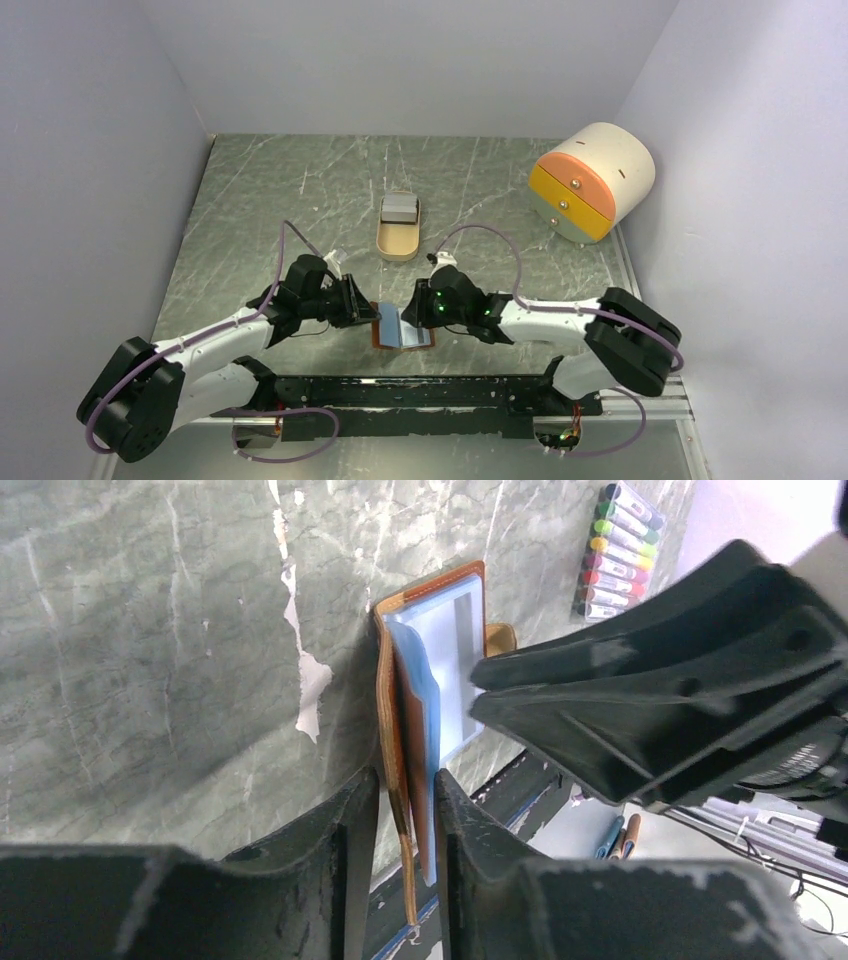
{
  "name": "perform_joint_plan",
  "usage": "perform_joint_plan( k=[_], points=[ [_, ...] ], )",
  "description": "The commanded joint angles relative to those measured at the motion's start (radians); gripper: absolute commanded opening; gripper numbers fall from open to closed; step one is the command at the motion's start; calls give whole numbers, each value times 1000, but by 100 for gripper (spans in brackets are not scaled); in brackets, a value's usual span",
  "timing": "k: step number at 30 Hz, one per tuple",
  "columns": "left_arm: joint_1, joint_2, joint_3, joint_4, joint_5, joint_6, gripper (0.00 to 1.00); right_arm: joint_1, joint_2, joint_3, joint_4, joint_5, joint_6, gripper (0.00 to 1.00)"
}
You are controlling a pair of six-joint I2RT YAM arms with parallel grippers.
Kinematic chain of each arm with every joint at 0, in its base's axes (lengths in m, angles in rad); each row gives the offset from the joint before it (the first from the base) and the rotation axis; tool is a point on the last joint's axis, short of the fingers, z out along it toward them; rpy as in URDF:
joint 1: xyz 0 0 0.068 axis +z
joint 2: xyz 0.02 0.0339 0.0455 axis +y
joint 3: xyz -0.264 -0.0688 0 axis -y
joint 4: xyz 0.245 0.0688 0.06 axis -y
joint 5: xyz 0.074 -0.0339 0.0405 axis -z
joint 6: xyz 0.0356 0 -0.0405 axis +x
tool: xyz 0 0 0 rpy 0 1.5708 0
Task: Put the credit cards into the card holder
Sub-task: Turn over the card slot in the card holder, then pick up the credit card from the storage box.
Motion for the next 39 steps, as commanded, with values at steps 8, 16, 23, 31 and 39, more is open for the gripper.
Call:
perform_joint_plan(
  k=[8, 16, 23, 31, 39],
  points=[
    [1, 2, 28, 58, 44, 12, 38, 24, 148, 23, 178, -72, 39, 32],
    [0, -8, 35, 1, -17, 51, 13, -8, 53, 123, -25, 53, -138, 40],
    [1, -21, 7, 28, -18, 53, 9, -131, 73, 351, -187, 55, -482, 53],
    [1, -14, -6, 50, 17, 55, 9, -172, 331, 620, -141, 193, -1011, 54],
    [1, -73, -18, 16, 3, 51, 9, -228, 498, 728, -37, 119, -1308, 60]
  ],
)
